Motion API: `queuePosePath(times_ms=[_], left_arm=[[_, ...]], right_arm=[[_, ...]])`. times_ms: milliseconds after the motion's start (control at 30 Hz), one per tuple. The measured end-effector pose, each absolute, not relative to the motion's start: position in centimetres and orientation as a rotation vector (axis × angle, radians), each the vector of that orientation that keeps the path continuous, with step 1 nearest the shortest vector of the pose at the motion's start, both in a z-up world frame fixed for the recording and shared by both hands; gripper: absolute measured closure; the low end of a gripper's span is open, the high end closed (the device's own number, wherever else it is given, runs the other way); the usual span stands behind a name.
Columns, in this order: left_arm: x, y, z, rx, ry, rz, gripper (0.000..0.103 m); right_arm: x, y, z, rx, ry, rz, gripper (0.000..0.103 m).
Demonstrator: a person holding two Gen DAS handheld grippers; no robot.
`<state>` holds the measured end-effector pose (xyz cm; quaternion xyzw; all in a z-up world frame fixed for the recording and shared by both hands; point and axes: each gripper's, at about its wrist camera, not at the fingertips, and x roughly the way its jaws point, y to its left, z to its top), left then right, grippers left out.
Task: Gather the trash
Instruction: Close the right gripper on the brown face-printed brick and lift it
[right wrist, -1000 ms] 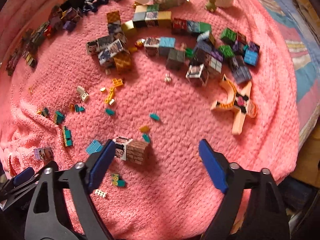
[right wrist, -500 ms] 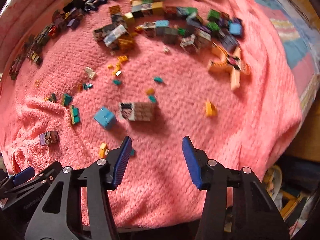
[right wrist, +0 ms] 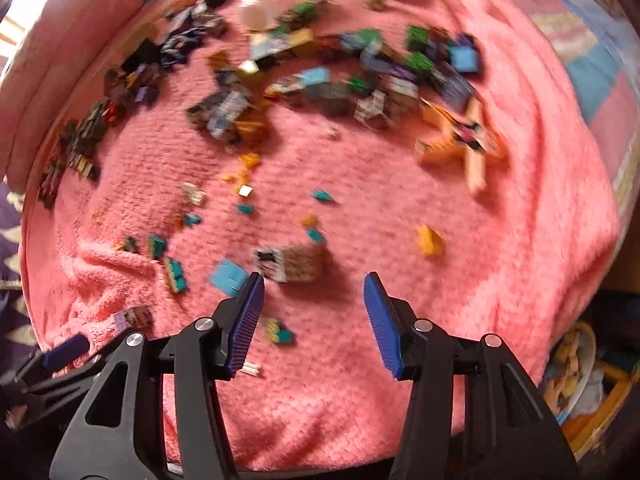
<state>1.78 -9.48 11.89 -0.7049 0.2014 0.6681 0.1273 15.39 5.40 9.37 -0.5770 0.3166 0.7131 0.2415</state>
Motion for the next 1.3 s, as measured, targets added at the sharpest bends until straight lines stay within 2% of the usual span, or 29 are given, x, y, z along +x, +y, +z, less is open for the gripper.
queuePosePath(times_ms=[100,233,433,767,867,1000,1067,1300], left_arm=[[1.3,-9.2,12.1,-2.044,0.568,1.946,0.020],[0.6,-9.5,11.6,-2.062,0.550,1.923,0.020],[0.7,-11.4,8.0,-2.115,0.533,1.831,0.020],[-0.2,-13.6,6.5,-2.124,0.451,1.847,0.020],[0.3,-14.5,6.9,-2.132,0.427,1.846,0.020],[-0.5,-15.1,6.4,-2.124,0.423,1.835,0.020],[-0.6,-14.9,6.6,-2.125,0.418,1.837,0.020],[-0.1,-14.5,5.5,-2.161,0.385,1.851,0.020]], right_arm=[[13.7,5.4,8.7,-1.633,0.835,1.947,0.066],[13.6,5.1,7.4,-1.661,0.831,1.912,0.075],[13.8,4.6,7.3,-1.649,0.778,1.935,0.075],[10.7,3.9,6.1,-1.690,0.743,1.943,0.074],[10.2,3.7,6.0,-1.694,0.734,1.949,0.070],[8.5,3.3,5.5,-1.703,0.711,1.956,0.070],[7.5,3.1,5.1,-1.725,0.719,1.945,0.061],[4.9,2.7,4.4,-1.727,0.703,1.930,0.062]])
